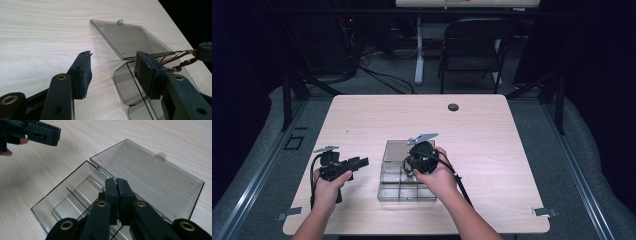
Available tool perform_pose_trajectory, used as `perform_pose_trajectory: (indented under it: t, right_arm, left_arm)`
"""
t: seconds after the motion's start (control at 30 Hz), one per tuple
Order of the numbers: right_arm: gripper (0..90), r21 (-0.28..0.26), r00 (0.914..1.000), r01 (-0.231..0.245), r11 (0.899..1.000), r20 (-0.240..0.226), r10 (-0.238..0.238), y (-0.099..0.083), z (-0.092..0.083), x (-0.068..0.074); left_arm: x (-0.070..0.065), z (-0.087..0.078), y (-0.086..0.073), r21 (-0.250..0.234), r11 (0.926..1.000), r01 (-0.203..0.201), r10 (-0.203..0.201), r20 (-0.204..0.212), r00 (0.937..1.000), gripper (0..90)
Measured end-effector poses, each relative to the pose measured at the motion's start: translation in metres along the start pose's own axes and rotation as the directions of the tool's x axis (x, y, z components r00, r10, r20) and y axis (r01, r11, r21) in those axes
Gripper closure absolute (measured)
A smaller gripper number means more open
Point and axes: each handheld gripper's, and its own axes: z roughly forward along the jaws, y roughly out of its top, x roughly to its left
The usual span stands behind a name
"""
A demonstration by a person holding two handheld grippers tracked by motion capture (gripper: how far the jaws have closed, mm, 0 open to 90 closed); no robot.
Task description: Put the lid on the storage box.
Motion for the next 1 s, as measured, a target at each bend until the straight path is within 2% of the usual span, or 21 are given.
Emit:
perform_pose_trajectory:
  t: [0.13,0.4,1.0]
  right_arm:
    - [88.8,0.031,1.0000,0.000,1.000,-0.005,0.000,-0.006,0.007,-0.001]
    - [88.7,0.046,0.9997,-0.013,0.999,-0.020,0.014,-0.011,0.013,0.000]
    - [88.7,0.097,0.9991,-0.041,0.994,-0.011,0.042,-0.026,0.028,-0.006]
  left_arm:
    - [0.000,0.000,0.000,-0.004,1.0000,0.003,-0.003,-0.001,1.0000,47.6]
    - [0.000,0.001,0.000,0.000,1.0000,0.001,-0.001,-0.001,1.0000,47.7]
    - [0.001,0.000,0.000,-0.003,1.0000,0.003,-0.003,-0.004,1.0000,47.6]
